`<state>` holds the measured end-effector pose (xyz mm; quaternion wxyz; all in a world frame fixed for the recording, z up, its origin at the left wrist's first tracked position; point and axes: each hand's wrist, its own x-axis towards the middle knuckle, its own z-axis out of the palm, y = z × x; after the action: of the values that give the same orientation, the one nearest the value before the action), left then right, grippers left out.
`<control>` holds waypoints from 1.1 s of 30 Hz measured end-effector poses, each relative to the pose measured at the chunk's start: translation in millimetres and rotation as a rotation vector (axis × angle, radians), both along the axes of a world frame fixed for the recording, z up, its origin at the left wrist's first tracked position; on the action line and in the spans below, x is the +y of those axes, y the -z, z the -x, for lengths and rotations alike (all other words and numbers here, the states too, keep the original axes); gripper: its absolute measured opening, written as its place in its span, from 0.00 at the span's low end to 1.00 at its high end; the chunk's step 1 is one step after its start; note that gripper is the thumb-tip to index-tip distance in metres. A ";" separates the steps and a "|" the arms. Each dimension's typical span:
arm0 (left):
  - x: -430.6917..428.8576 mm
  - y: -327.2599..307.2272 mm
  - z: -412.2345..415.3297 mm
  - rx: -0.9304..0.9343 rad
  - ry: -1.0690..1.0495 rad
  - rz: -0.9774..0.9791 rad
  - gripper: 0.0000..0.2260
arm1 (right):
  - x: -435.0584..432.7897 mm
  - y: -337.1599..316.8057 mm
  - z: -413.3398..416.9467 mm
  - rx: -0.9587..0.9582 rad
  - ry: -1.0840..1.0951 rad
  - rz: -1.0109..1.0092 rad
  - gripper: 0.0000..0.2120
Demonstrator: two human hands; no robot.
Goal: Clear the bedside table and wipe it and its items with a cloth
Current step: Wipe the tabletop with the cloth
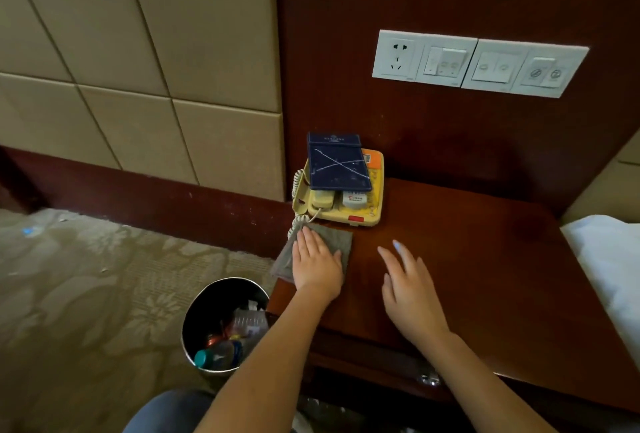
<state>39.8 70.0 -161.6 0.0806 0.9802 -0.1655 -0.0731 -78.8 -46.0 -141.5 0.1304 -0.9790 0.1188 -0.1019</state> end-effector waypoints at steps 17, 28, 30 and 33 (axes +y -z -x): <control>-20.4 12.6 20.0 -0.097 0.567 -0.115 0.29 | 10.0 -3.0 -50.8 0.039 -0.005 0.029 0.22; 68.3 18.7 -16.9 0.291 -0.185 0.600 0.18 | -23.4 -3.0 -24.1 0.068 0.020 0.056 0.19; 68.1 19.3 -29.3 0.460 -0.267 0.716 0.17 | -25.0 0.9 -24.1 0.066 -0.030 0.080 0.19; 54.2 10.0 -51.2 0.547 -0.270 0.717 0.20 | -25.0 1.4 -27.4 0.019 -0.052 0.064 0.18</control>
<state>91.0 124.2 -171.6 0.4634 0.8481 -0.0241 -0.2557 -51.4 -71.0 -142.9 0.1006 -0.9864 0.0913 -0.0926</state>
